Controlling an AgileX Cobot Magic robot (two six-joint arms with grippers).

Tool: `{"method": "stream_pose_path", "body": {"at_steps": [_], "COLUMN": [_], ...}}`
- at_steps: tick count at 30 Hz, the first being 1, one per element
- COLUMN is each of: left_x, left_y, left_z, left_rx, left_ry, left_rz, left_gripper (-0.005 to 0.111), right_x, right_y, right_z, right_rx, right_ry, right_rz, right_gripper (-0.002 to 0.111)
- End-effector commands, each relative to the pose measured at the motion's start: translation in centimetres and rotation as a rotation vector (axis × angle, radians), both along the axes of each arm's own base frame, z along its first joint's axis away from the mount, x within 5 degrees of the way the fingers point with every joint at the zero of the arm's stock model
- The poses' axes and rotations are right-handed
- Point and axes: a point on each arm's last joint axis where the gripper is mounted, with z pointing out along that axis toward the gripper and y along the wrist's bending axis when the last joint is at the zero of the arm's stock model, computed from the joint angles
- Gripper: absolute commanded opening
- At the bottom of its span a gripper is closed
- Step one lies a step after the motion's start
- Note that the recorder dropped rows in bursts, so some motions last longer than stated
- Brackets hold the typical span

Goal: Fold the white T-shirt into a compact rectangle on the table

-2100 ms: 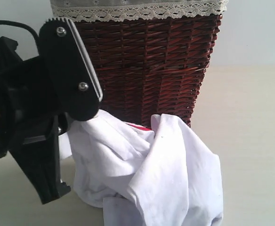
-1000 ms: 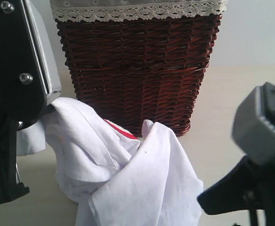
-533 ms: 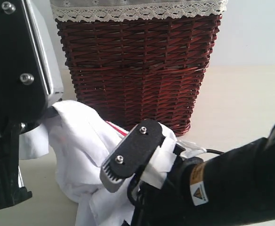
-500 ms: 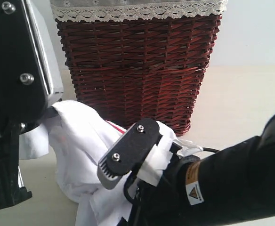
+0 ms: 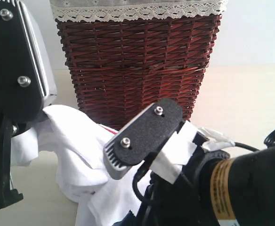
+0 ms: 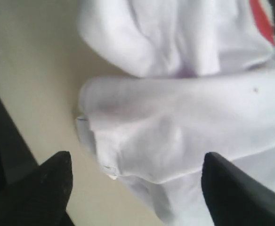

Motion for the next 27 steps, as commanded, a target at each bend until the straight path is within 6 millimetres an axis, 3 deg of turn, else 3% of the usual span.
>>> {"method": "stream_pose_path", "body": {"at_steps": [1, 5, 9, 15, 18, 21, 26, 27], "left_x": [-0.3, -0.1, 0.0, 0.1, 0.1, 0.0, 0.1, 0.1], "left_y": [0.1, -0.4, -0.8, -0.8, -0.8, -0.8, -0.8, -0.8], "left_z": [0.1, -0.4, -0.8, -0.8, -0.8, -0.8, -0.8, -0.8], "left_rx": [-0.033, -0.016, 0.003, 0.005, 0.005, 0.007, 0.005, 0.007], "left_ry": [0.053, 0.068, 0.077, 0.078, 0.078, 0.078, 0.076, 0.076], "left_rz": [0.021, 0.024, 0.027, 0.027, 0.027, 0.028, 0.026, 0.028], "left_gripper": [0.000, 0.000, 0.000, 0.000, 0.000, 0.000, 0.000, 0.000], "right_x": [-0.7, -2.7, -2.1, -1.8, -1.2, -0.9, -1.3, -1.3], "right_y": [1.0, 3.5, 3.2, 3.8, 2.9, 1.7, 1.4, 1.4], "right_z": [-0.7, -2.1, -4.1, -4.1, -4.0, -4.2, -5.3, -5.5], "right_rx": [0.076, 0.094, -0.134, -0.073, -0.138, -0.246, -0.299, -0.331], "right_ry": [-0.029, -0.006, -0.083, -0.149, -0.197, -0.225, -0.197, -0.215], "right_rz": [-0.046, 0.053, -0.093, -0.175, -0.255, -0.316, -0.263, -0.219], "right_gripper": [0.072, 0.072, 0.072, 0.072, 0.070, 0.059, 0.039, 0.029]}}
